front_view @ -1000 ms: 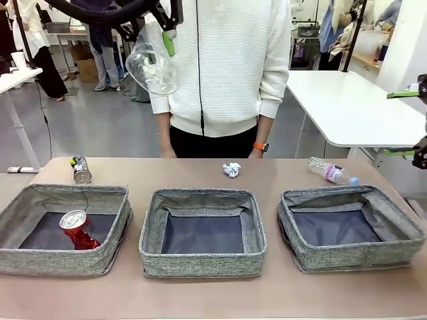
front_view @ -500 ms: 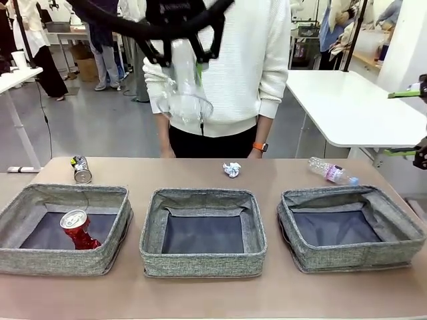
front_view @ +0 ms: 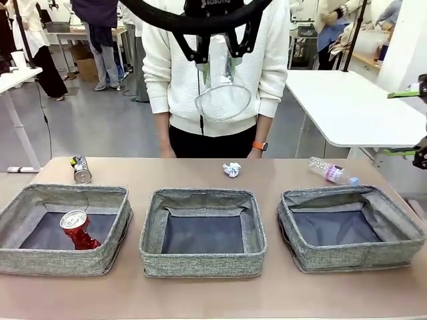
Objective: Sort the waste into the appropriate baskets.
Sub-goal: Pick up the waste item pointed out by the person.
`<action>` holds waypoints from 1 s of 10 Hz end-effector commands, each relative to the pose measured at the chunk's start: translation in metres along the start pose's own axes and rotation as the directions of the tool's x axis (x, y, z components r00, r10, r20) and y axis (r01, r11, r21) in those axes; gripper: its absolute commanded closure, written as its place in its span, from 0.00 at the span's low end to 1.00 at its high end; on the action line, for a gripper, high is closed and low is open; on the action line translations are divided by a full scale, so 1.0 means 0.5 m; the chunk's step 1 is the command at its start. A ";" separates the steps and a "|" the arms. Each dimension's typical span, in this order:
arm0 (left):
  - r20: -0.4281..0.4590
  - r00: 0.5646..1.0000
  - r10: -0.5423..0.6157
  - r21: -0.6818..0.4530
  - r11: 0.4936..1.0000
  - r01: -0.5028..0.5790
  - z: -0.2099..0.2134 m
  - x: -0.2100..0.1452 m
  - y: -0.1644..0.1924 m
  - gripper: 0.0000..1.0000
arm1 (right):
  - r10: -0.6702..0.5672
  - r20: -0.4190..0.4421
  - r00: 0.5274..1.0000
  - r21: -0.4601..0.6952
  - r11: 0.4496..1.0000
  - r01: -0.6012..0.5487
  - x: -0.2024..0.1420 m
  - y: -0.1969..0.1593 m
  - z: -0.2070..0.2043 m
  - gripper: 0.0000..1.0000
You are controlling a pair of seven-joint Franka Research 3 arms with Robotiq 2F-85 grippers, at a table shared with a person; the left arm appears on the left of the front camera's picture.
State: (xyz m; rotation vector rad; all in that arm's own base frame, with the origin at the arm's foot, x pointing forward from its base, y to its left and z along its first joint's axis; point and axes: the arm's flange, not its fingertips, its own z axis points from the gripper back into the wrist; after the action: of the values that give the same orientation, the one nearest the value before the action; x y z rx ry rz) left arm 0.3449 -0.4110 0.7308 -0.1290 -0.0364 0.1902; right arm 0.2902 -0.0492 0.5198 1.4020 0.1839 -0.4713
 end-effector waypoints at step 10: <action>0.001 1.000 0.009 -0.008 1.000 -0.009 0.001 0.021 0.006 0.63 | -0.018 -0.006 1.000 0.017 1.000 0.018 -0.006 0.010 -0.002 0.00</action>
State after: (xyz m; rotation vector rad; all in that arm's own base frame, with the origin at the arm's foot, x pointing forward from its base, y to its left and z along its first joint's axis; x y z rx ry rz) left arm 0.3556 -0.4084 0.7292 -0.1359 -0.0337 0.1883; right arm 0.2902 -0.0492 0.5197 1.4021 0.1840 -0.4714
